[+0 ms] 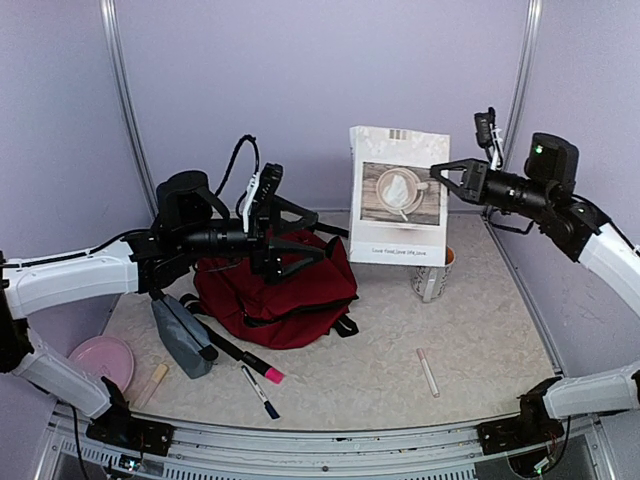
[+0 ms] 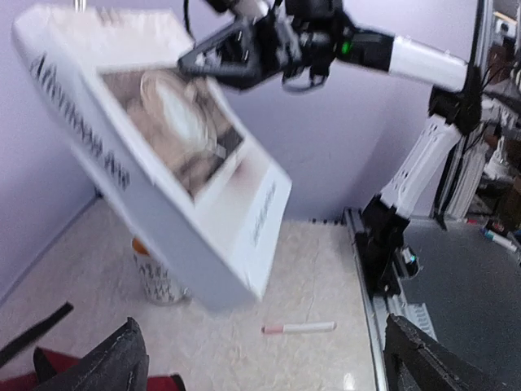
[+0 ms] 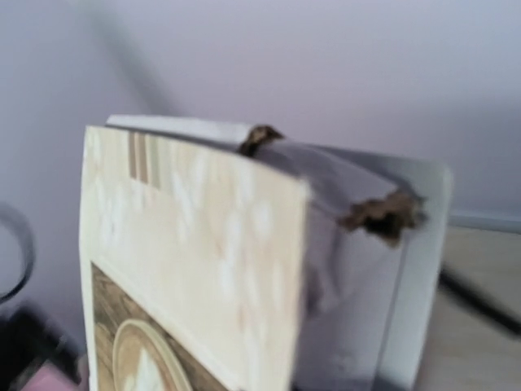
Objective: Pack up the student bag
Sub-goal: Pass from the right arm to the left
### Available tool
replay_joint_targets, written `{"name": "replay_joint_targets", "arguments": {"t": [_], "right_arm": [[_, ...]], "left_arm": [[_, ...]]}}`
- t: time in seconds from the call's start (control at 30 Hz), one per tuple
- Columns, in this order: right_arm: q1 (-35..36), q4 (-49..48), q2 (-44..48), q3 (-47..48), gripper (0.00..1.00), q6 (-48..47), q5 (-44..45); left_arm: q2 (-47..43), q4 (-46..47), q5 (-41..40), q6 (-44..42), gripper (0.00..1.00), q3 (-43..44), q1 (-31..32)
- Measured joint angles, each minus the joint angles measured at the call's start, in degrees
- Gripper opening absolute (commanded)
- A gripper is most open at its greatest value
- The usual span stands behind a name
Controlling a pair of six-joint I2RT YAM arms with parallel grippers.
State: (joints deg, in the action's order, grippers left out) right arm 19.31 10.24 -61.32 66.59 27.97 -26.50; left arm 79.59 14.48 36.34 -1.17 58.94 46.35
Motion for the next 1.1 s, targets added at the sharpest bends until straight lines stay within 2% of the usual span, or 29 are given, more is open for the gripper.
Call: {"name": "replay_joint_targets", "arguments": {"t": [0.1,0.23,0.3,0.37,0.43,0.57,0.73,0.93,1.1], "right_arm": [[8.11,-7.39,-6.05,-0.02,0.00,0.94,-2.47],[14.67,-13.57,-12.70,0.50,0.00,1.31,-3.37],[14.97,-15.47,-14.58,1.18,0.00,1.29,-2.86],[15.28,-17.18,-15.41,1.42,0.00,1.27,-2.56],[15.76,-18.71,-15.74,1.53,0.00,1.29,-2.36],[16.52,-20.41,-15.78,1.51,0.00,1.29,-2.38],[17.70,-20.46,-15.78,1.25,0.00,1.22,-2.38],[17.92,-20.41,-15.69,1.07,0.00,1.03,-2.21],[17.99,-20.37,-15.58,1.07,0.00,0.22,-2.14]], "left_arm": [[-0.79,8.20,3.02,6.84,0.99,0.44,-2.29],[-0.11,11.65,2.27,12.31,0.99,0.15,-5.38],[0.11,12.11,1.09,13.66,0.95,-0.15,-6.10],[0.17,12.41,-0.87,14.36,0.85,-0.28,-6.16],[0.15,12.85,-3.26,14.56,0.83,-0.46,-6.23],[-0.07,14.75,-6.14,14.12,0.89,-1.92,-6.08],[-0.68,18.14,-6.84,14.97,0.89,-5.60,-6.56],[0.48,18.60,-7.19,15.21,0.94,-5.75,-5.84],[0.63,20.81,-7.93,16.20,0.94,-7.30,-6.08]]}}
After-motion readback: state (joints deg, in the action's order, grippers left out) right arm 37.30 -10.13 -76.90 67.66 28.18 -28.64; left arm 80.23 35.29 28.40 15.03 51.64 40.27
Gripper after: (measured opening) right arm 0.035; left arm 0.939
